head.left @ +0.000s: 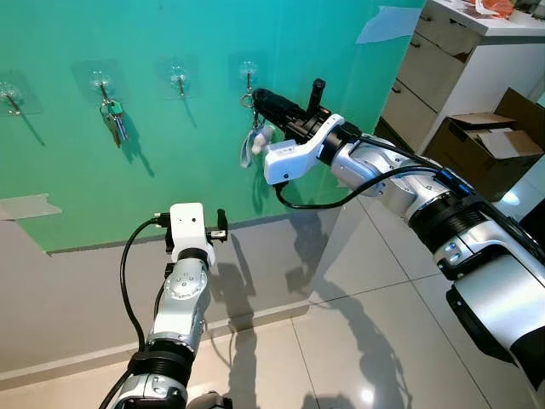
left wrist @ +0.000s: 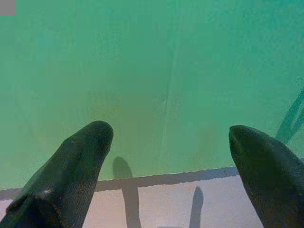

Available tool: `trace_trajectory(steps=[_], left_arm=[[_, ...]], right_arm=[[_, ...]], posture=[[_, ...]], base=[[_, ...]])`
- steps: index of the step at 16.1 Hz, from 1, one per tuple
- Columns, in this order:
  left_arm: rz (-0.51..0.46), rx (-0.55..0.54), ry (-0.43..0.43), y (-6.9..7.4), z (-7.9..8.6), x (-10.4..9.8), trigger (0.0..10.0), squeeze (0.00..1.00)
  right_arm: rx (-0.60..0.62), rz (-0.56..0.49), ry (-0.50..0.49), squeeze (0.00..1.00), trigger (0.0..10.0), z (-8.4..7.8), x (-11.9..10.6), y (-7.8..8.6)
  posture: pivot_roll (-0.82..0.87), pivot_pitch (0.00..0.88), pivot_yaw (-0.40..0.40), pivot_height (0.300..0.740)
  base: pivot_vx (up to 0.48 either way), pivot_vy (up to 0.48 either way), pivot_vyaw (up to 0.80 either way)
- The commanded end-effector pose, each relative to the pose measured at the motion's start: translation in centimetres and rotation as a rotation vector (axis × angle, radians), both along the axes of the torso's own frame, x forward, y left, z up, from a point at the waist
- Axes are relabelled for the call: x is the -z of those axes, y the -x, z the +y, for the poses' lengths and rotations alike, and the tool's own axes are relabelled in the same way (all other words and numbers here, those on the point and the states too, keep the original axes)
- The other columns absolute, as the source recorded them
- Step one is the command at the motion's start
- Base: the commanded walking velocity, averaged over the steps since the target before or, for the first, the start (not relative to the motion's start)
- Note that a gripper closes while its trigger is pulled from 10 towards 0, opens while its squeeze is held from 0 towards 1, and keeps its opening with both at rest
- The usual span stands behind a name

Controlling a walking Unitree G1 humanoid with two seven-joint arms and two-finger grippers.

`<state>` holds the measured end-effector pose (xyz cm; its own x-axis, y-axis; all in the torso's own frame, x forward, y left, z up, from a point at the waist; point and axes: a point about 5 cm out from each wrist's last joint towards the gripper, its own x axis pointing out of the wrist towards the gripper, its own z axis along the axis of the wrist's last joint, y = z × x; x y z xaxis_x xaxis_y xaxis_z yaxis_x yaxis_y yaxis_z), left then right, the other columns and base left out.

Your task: Hang keys on a hook

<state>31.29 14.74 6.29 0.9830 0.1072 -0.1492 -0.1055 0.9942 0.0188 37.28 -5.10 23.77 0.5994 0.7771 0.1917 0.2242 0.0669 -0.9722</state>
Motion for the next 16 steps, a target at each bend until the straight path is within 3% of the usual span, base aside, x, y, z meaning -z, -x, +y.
trace_trajectory(steps=[1,9,12,16], left_arm=[[0.000,0.007,-0.005,0.0,-0.4,-0.1,10.0,0.00],[0.002,-0.001,-0.001,0.3,-0.4,0.1,10.0,0.00],[0.009,-0.001,0.001,0.4,-0.5,0.3,10.0,0.00],[0.019,0.005,0.003,0.7,-0.7,0.6,10.0,0.00]], right_arm=[[-0.003,-0.043,0.011,0.00,10.0,-0.1,-1.0,-0.2],[0.038,-0.088,0.055,0.00,10.0,-0.4,-1.2,-1.0],[0.078,-0.042,0.093,0.00,10.0,-0.8,0.8,-1.4],[0.119,0.068,0.148,0.00,10.0,-1.7,5.2,-1.0]], posture=[[-0.05,0.000,-0.049,0.740],[-0.04,0.000,-0.065,0.740],[-0.04,0.000,-0.063,0.740],[-0.04,0.000,-0.059,0.740]], base=[[0.000,0.000,0.00],[0.000,0.000,0.00],[0.000,0.000,0.00],[0.000,0.000,0.00]])
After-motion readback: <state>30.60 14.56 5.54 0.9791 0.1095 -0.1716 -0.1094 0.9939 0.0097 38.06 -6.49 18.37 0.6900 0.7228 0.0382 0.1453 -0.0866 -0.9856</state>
